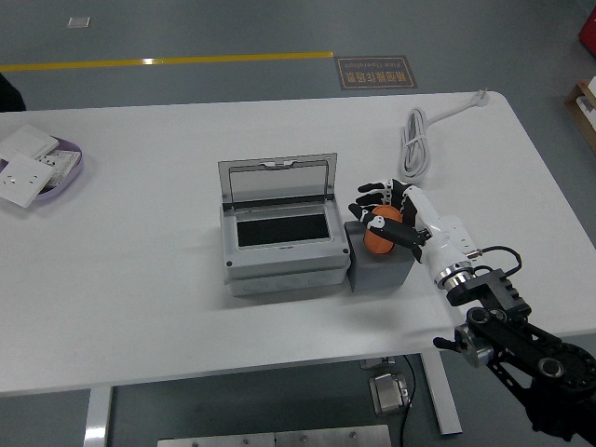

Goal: Pick up the cylinder from the cube,place it in the box,flap close box

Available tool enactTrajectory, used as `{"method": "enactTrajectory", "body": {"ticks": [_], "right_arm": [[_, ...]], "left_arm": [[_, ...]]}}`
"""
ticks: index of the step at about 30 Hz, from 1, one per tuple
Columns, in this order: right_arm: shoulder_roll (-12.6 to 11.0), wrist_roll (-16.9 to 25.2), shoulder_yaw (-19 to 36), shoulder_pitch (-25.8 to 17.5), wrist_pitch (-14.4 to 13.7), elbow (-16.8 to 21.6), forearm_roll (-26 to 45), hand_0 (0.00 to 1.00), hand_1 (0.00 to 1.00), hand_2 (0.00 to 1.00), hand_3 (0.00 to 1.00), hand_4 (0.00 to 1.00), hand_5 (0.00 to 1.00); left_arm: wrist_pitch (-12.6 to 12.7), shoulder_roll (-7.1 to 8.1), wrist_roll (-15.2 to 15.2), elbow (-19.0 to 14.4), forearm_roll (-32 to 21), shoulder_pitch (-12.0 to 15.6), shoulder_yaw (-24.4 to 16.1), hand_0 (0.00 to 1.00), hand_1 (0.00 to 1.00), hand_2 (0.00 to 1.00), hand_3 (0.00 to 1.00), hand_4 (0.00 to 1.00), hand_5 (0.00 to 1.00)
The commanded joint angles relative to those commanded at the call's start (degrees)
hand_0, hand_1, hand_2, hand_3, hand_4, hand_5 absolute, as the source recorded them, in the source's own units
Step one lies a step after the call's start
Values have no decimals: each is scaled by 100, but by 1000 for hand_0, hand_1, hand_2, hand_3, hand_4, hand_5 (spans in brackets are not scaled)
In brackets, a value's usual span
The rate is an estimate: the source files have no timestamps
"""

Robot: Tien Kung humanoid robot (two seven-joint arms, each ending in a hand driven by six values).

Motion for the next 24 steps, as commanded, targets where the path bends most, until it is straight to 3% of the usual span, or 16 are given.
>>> {"method": "enactTrajectory", "body": {"ticks": [8, 9, 14, 15, 20, 21, 24], "right_arm": [[13, -14, -104, 40, -45, -130, -80, 617, 591, 498, 555, 831, 221], [13, -15, -119, 43, -50, -139, -87, 634, 603, 512, 633, 807, 187], [18, -36, -214, 62, -78, -173, -148, 634, 603, 512, 633, 807, 187], [19, -41, -230, 65, -81, -176, -159, 637, 606, 517, 640, 712, 103], [21, -56, -292, 78, -100, -187, -191, 637, 606, 517, 640, 712, 103], [22, -57, -301, 80, -104, -191, -192, 654, 607, 509, 645, 601, 104], [22, -58, -324, 83, -114, -202, -192, 654, 607, 509, 645, 601, 104]], "left_arm": [[-2, 2, -13, -4, -4, -6, -3, 629, 647, 625, 668, 722, 253], [-3, 2, -13, -5, -3, -7, -5, 629, 647, 625, 668, 722, 253], [-4, 2, -18, -9, 21, -16, -31, 629, 647, 625, 668, 722, 253], [-3, 3, -19, -8, 22, -18, -32, 629, 647, 625, 668, 722, 253], [0, 6, -24, -9, 23, -25, -33, 629, 647, 625, 668, 722, 253], [1, 7, -24, -9, 22, -27, -32, 629, 647, 625, 668, 722, 253], [2, 9, -26, -8, 23, -33, -30, 629, 647, 625, 668, 722, 253]]}}
